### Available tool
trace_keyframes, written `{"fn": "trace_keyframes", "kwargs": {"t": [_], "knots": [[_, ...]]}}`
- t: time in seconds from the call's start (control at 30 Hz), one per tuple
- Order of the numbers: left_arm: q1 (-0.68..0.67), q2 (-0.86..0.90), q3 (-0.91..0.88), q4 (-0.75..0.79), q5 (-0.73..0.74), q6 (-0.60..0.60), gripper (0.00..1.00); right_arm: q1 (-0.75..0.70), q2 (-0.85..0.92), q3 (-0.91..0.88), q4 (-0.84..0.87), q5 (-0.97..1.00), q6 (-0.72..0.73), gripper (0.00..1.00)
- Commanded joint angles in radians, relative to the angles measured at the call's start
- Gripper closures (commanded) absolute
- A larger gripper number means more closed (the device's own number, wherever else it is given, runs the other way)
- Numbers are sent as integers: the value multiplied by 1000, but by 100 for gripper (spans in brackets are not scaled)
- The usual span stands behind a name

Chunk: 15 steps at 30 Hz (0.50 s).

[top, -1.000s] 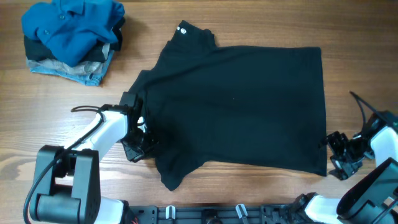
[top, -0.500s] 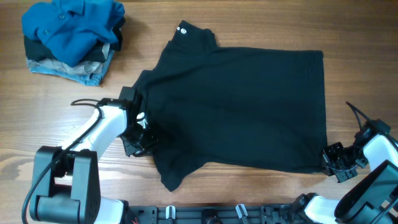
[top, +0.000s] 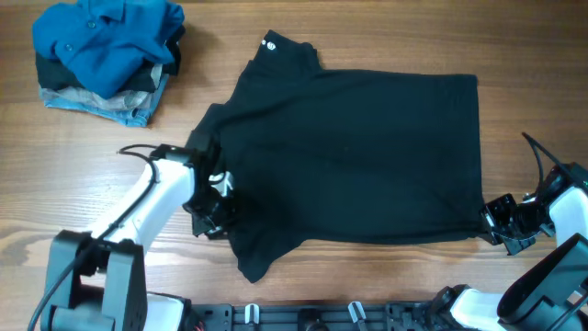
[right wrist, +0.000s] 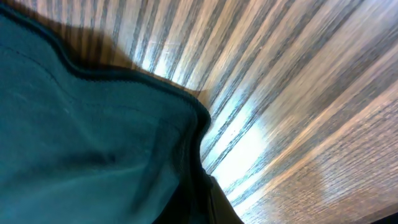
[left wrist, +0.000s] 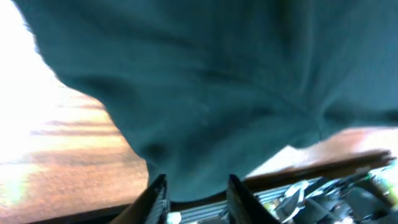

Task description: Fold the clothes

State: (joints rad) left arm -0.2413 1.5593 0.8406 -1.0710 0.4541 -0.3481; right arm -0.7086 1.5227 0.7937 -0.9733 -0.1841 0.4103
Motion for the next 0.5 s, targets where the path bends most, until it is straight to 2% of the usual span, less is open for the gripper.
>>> {"fn": "trace_keyframes", "kwargs": {"t": [0.0,0.07,0.13,0.2,0.3,0.47], "knots": [[-63,-16,-5,-25,20,-31,62,4,7,18,1,-24,-18,96],[-87,-16,-25,-43,21,-70,57,4,7,18,3,-24,-19,96],[-108,-16,-50,-51,24,-127,37,4,7,18,4,-23,-19,96],[-122,-16,-79,-53,29,-170,28,4,7,18,5,-24,-19,96],[-132,-16,-135,-45,44,-255,25,4,7,18,8,-24,-19,96],[-132,-16,-195,36,80,-294,30,4,7,18,16,-24,-20,96]]}}
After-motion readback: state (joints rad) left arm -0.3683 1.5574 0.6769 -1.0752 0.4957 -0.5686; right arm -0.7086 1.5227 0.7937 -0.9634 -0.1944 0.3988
